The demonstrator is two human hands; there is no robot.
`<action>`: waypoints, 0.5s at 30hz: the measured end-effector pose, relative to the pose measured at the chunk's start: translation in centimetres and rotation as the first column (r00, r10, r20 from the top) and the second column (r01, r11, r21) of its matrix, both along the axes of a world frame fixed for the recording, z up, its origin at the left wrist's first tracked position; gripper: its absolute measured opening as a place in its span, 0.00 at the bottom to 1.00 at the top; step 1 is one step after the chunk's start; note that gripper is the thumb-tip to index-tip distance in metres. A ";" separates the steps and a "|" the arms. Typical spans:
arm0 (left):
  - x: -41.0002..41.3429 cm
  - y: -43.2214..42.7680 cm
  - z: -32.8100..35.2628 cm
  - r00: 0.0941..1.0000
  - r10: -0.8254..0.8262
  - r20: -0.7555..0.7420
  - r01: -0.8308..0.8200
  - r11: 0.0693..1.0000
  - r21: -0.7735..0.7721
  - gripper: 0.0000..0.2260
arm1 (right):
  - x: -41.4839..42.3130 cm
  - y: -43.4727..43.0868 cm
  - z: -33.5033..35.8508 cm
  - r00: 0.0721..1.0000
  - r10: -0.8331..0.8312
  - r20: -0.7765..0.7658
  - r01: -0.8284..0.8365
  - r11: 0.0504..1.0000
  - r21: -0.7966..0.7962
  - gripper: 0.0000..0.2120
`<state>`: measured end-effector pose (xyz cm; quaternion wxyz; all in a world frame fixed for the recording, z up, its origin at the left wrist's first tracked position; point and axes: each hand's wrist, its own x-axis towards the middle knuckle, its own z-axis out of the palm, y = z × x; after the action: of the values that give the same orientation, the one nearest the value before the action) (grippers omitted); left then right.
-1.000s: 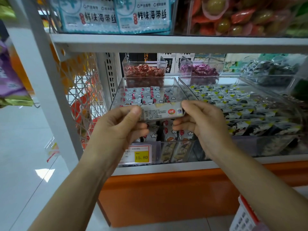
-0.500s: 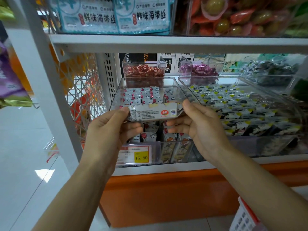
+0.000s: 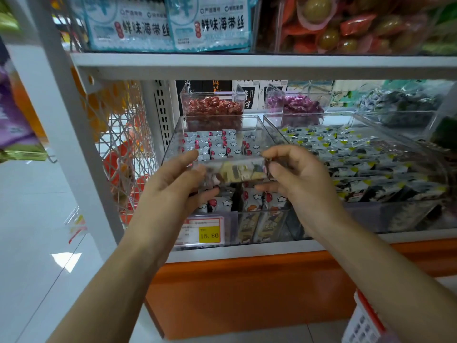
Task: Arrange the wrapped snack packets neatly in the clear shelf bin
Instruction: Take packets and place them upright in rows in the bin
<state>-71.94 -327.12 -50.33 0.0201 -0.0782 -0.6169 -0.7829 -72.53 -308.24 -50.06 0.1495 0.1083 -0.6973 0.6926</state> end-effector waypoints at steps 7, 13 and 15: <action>0.0 0.1 -0.3 0.995 -0.044 -0.092 0.026 0.982 -0.188 0.09 | 0.1 -0.3 -0.1 0.997 0.061 -0.036 -0.063 0.996 -0.056 0.08; 0.5 0.3 0.0 0.989 -0.067 -0.135 0.035 0.974 -0.226 0.19 | 0.0 -0.2 -0.5 1.000 -0.008 -0.008 0.008 0.999 0.034 0.07; 0.5 0.4 0.2 0.982 -0.070 -0.174 0.024 0.967 -0.255 0.20 | 0.0 -0.3 -0.4 1.000 -0.019 0.010 0.019 1.000 -0.007 0.04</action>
<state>-71.42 -326.70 -50.16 0.0475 -0.1659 -0.7049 -0.6879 -72.49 -308.54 -50.50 0.1532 0.0976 -0.6966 0.6941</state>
